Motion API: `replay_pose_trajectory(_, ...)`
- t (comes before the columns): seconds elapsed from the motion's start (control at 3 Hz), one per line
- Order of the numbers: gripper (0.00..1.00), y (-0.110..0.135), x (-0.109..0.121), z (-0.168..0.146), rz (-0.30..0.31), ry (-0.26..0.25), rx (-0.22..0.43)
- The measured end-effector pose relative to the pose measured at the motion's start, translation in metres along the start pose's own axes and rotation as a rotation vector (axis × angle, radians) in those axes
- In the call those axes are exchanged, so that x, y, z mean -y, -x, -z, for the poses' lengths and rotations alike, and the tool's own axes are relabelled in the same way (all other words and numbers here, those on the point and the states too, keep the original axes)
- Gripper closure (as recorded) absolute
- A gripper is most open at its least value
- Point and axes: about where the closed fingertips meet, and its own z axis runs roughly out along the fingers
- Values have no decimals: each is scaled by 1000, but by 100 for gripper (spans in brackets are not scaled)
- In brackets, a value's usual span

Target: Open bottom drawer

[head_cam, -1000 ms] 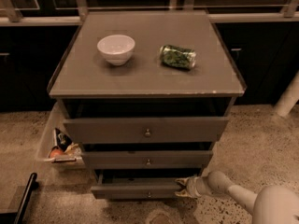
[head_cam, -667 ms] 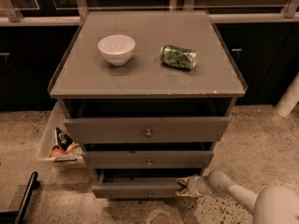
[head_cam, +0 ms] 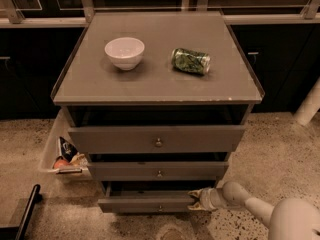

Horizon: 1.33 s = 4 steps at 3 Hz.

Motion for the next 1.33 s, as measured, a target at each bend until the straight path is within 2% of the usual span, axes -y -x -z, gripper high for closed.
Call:
replay_pose_trajectory(0.33, 38, -1, -17, 4, -7, 34, 20)
replay_pose_trajectory(0.67, 63, -3, -40, 15, -22, 55, 32)
replay_pose_trajectory(1.0, 86, -4, -50, 21, -32, 58, 38)
replay_pose_trajectory(1.33, 100, -3, -59, 28, -36, 57, 38)
